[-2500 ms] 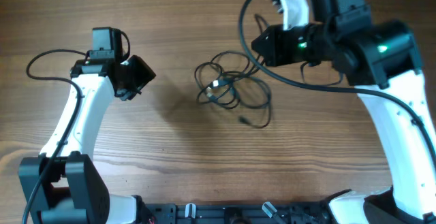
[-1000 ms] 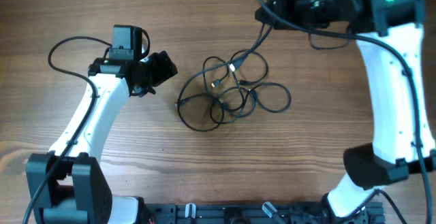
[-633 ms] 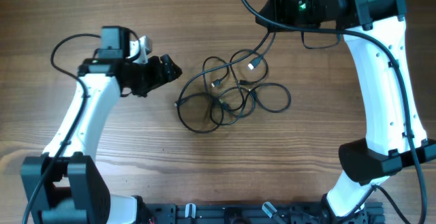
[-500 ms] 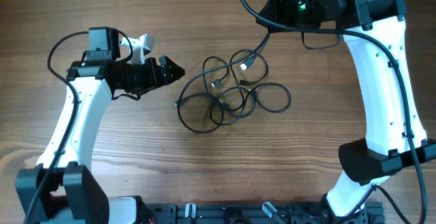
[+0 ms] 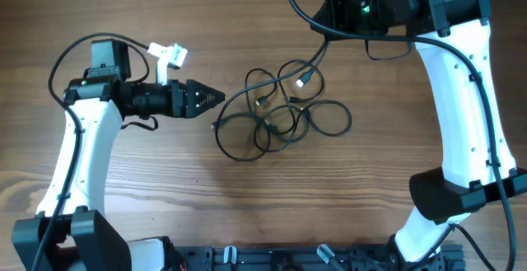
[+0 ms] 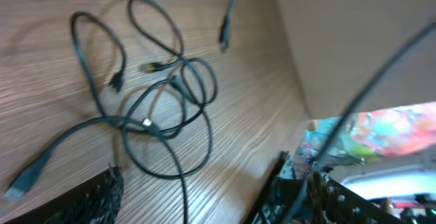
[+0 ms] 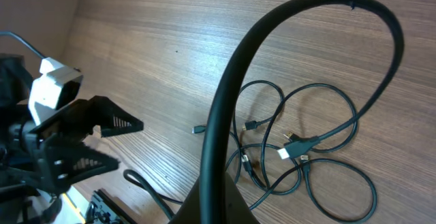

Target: Untangle cables

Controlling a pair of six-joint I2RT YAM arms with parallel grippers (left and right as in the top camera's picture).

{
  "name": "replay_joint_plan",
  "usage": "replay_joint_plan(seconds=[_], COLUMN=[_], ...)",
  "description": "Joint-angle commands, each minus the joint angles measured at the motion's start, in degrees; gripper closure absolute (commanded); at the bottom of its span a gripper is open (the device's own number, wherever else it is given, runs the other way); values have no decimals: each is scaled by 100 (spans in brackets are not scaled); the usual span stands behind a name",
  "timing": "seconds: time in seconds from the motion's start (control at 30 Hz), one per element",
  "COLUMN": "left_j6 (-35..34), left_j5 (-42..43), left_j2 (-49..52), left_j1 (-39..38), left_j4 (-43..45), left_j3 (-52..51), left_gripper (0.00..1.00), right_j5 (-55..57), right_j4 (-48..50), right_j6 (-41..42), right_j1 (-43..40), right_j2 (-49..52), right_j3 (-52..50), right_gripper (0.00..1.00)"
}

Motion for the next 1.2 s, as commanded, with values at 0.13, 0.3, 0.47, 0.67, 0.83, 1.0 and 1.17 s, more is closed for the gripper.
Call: replay_joint_plan(seconds=[0.13,0.3,0.47,0.67,0.83,1.0,1.17], left_j6=[1091,474,-494,-671,-1611,-2356,-3071], left_j5=[251,-994,-1635,-1646,-1753,-2081,-2144], left_j2=[-90,87,149,149,-20,-743,-1099], left_j1=[-149,-625,-815,-809,-815,-1091,-1554], left_j4=[-675,-146,739,835,1137,1141,1576], left_j3=[-24,-612,-1099,-1115,-863,326,800], left_gripper=[20,31,43,96,96,96,96], right_j5=[57,57,59,710,1084,1086,1082], right_j4=[-11,-15,-55,-133,-326,-527,-573], right_j6=[-122,-125,-179,68,332,326,295], right_j1=[20,20,20,9,-278,-704,-809], right_j2=[52,52,52,52,52,52,52], right_j3=[26,26,26,-37,-37,-94,-188], right_gripper=[95,95,95,95,96,96,96])
